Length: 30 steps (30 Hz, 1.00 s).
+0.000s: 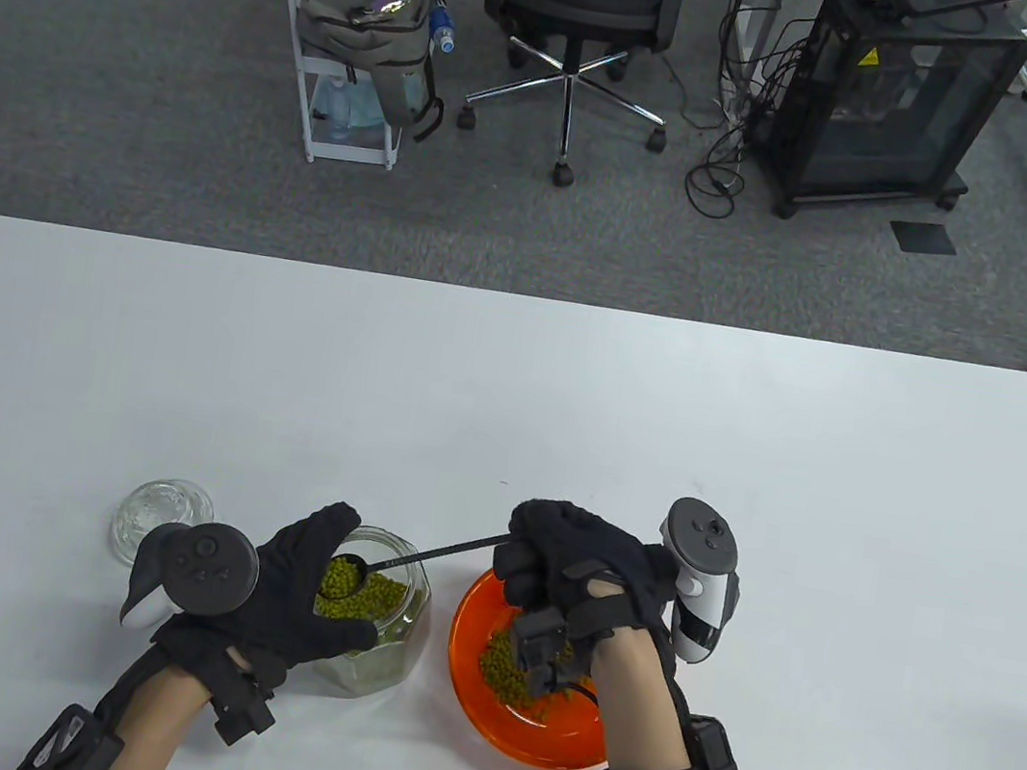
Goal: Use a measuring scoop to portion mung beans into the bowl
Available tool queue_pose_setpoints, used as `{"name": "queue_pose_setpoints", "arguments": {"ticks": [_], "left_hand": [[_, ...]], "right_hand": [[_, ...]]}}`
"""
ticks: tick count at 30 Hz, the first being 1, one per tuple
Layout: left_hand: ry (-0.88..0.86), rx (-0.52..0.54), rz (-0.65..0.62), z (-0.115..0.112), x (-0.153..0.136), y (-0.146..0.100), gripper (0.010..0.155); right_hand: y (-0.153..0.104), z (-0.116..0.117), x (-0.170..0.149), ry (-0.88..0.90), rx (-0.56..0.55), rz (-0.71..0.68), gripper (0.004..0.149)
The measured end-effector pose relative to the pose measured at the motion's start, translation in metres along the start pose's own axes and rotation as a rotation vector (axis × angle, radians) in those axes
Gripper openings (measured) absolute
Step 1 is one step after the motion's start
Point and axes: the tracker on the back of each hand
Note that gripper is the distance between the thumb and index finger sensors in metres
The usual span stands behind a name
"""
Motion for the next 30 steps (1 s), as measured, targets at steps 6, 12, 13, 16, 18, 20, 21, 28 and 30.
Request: {"name": "queue_pose_setpoints", "arguments": {"ticks": [6, 12, 13, 16, 18, 20, 21, 28, 30], "left_hand": [[0.000, 0.000, 0.001, 0.000, 0.000, 0.000, 0.119], [0.000, 0.000, 0.001, 0.000, 0.000, 0.000, 0.119], [0.000, 0.000, 0.001, 0.000, 0.000, 0.000, 0.119], [0.000, 0.000, 0.001, 0.000, 0.000, 0.000, 0.119], [0.000, 0.000, 0.001, 0.000, 0.000, 0.000, 0.120], [-0.001, 0.001, 0.001, 0.000, 0.000, 0.000, 0.119], [-0.001, 0.001, 0.001, 0.000, 0.000, 0.000, 0.119], [-0.001, 0.001, 0.001, 0.000, 0.000, 0.000, 0.120], [-0.001, 0.001, 0.001, 0.000, 0.000, 0.000, 0.119]], "right_hand": [[-0.002, -0.008, -0.003, 0.037, 0.003, -0.007, 0.044], [-0.006, -0.016, -0.004, 0.072, 0.011, -0.019, 0.044], [-0.007, -0.019, -0.004, 0.078, 0.016, -0.025, 0.044], [-0.011, -0.024, -0.004, 0.096, 0.015, -0.030, 0.044], [-0.015, -0.029, -0.003, 0.101, 0.013, -0.038, 0.044], [-0.019, -0.034, -0.002, 0.102, 0.012, -0.044, 0.044], [-0.021, -0.038, -0.002, 0.108, 0.008, -0.050, 0.044], [-0.040, -0.066, -0.003, 0.125, -0.012, -0.071, 0.044], [-0.044, -0.075, -0.004, 0.131, -0.022, -0.075, 0.044]]}}
Point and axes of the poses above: the tracker on the back of each hand, its own x axis roughly to the thumb side, its own y axis roughly from the wrist to the fingertips, z = x × y, and after that the axes turned 15 degrees about x, right-handed
